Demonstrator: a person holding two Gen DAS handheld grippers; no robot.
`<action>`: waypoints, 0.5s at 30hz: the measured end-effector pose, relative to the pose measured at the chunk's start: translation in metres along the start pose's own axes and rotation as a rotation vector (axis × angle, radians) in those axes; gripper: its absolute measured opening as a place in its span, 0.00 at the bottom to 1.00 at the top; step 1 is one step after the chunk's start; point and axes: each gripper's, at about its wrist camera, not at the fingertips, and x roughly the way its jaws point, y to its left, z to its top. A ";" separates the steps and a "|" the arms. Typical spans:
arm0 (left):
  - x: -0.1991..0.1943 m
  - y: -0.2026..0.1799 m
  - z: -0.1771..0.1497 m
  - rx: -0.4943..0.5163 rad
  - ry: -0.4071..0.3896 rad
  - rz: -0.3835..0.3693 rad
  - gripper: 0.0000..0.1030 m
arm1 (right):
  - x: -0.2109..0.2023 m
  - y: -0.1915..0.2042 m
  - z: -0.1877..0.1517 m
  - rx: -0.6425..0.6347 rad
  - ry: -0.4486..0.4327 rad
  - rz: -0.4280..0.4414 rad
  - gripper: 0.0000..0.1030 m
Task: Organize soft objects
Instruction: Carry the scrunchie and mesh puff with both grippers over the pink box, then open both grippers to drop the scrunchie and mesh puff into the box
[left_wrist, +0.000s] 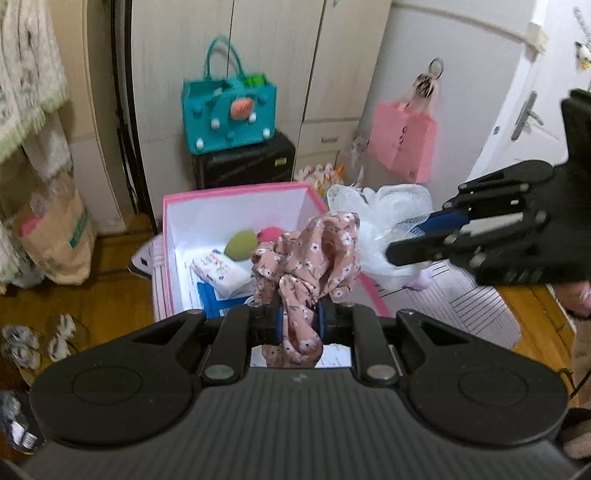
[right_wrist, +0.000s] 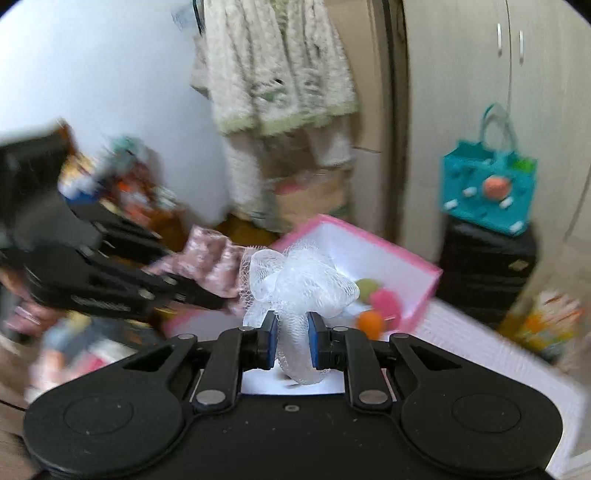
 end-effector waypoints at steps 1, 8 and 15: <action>0.011 0.008 0.003 -0.023 0.018 -0.008 0.15 | 0.013 0.002 0.000 -0.032 0.023 -0.045 0.20; 0.069 0.034 0.015 -0.094 0.077 0.003 0.15 | 0.093 -0.006 -0.006 -0.115 0.228 -0.099 0.20; 0.122 0.046 0.025 -0.151 0.132 -0.009 0.15 | 0.138 0.001 -0.013 -0.268 0.321 -0.190 0.20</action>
